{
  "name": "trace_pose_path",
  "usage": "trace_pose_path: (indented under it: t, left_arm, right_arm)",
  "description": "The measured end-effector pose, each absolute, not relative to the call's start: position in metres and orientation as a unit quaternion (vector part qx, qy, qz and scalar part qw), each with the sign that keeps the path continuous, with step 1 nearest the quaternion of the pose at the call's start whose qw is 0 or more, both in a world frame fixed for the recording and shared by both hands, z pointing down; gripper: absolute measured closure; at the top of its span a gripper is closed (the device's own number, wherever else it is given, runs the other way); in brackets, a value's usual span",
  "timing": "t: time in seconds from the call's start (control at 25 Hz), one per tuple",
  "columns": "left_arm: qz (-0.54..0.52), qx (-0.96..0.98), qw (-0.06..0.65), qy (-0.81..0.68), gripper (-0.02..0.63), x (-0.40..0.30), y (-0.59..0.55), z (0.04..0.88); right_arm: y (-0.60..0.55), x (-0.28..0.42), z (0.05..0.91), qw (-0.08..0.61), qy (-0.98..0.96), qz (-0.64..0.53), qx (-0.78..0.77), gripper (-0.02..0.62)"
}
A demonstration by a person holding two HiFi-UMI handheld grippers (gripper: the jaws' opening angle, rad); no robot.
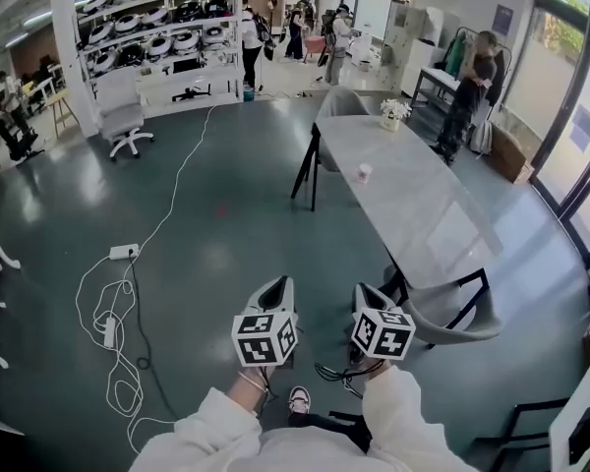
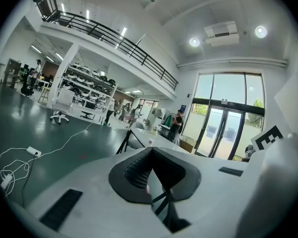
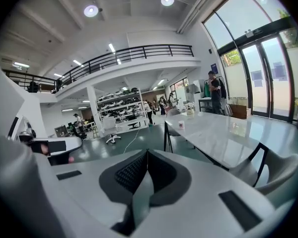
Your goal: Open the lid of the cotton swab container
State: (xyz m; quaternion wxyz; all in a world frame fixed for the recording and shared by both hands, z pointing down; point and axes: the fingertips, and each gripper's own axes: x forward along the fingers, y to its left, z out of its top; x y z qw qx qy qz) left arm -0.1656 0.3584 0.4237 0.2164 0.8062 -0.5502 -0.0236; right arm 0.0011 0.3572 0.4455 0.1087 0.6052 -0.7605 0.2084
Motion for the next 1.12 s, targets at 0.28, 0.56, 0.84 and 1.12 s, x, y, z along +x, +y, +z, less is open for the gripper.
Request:
trace_pose_path:
  t: [0.28,0.56,0.84,1.12]
  left_arm:
    - [-0.013,0.802,0.225,-0.554,0.598,-0.145,0.307,0.43]
    - [-0.008,0.802,0.217,-0.557,0.598,-0.13,0.256,0.43]
    - [0.002,0.812,0.202,-0.548,0.598,-0.106,0.212,0.425]
    - [0.012,0.812,0.207,-0.546,0.598,-0.096,0.185,0.438]
  right_arm:
    - [0.303,0.02,0.448,0.117,-0.765,0.215,0.596,0.535]
    - [0.253,0.036,0.455,0.111,-0.77,0.221,0.589,0.535]
    - [0.207,0.055,0.455,0.102,-0.77,0.226,0.588,0.535]
    - [0.183,0.063,0.47,0.104,-0.767,0.233,0.589,0.535]
